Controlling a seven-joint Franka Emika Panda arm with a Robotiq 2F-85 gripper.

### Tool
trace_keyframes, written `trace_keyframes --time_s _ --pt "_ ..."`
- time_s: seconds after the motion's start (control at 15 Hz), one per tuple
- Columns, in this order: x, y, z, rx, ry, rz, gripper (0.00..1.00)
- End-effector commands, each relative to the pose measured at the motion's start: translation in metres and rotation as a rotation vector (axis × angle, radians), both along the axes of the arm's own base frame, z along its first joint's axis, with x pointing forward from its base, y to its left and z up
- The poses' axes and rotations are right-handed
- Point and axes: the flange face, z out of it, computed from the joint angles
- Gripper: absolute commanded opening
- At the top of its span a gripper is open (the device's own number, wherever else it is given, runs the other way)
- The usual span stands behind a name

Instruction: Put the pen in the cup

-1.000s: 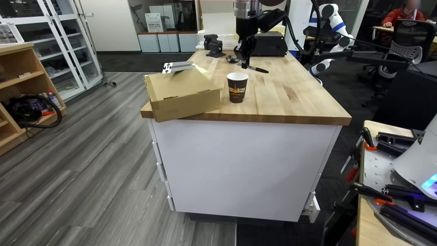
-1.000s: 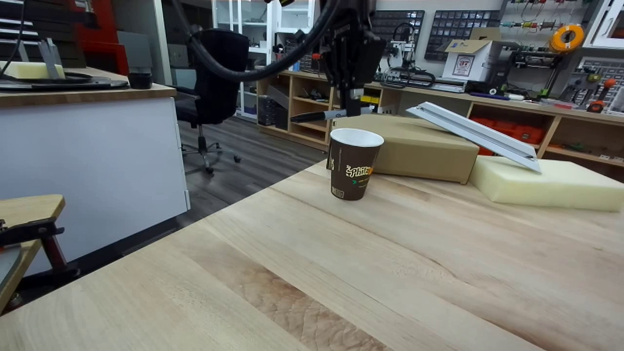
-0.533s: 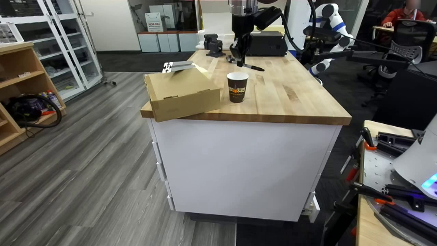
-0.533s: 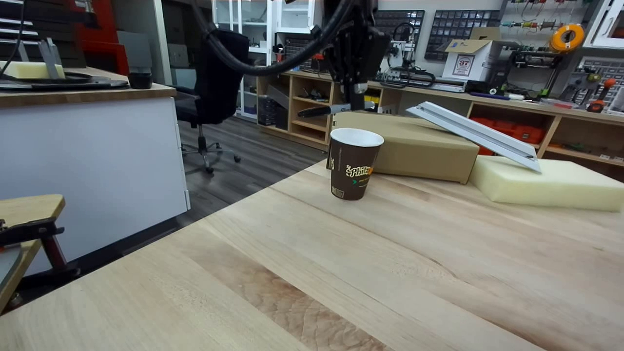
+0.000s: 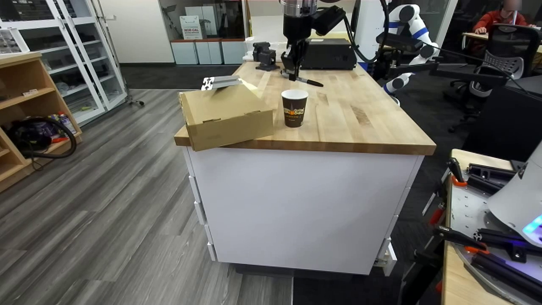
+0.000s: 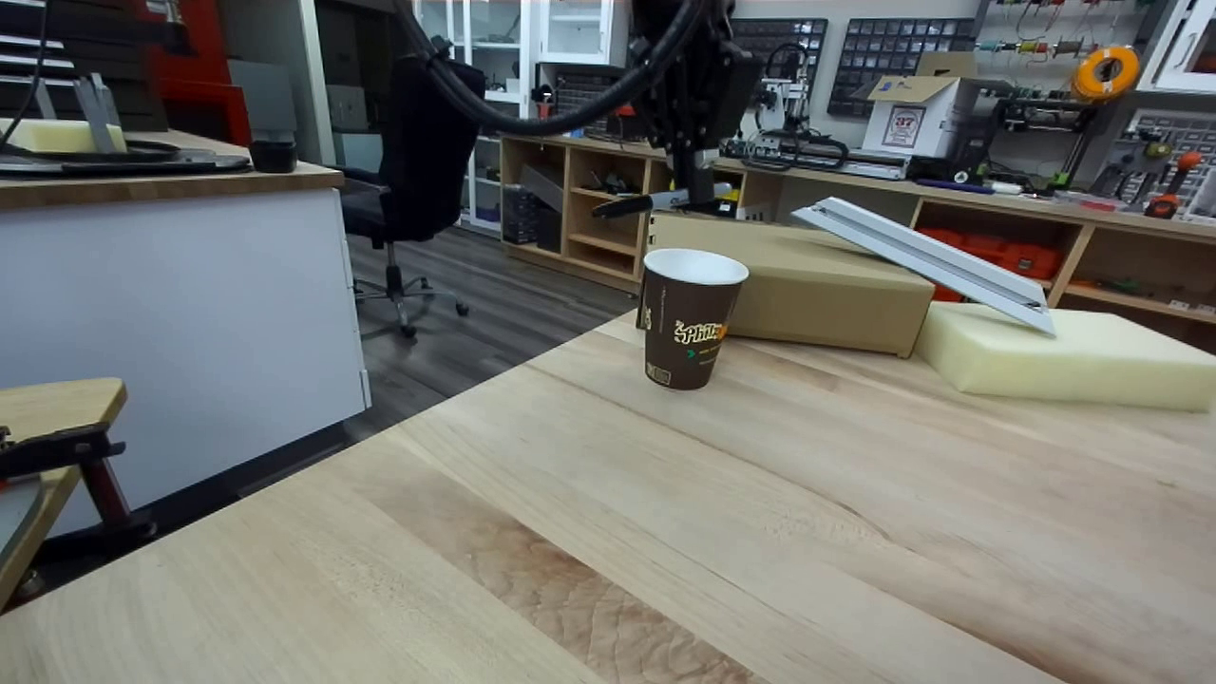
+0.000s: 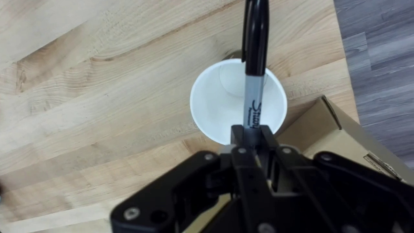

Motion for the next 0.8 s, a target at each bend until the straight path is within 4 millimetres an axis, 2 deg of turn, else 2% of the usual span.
trace_keyframes --time_s 0.0,0.4,0.73 --pt "0.0108 0.006 0.0027 0.004 -0.047 0.048 0.07" --pt "0.0169 0.0083 0.0007 -0.011 -0.133 0.1 0.07" --pt "0.0163 0.0009 0.0006 -0.021 -0.184 0.123 0.07"
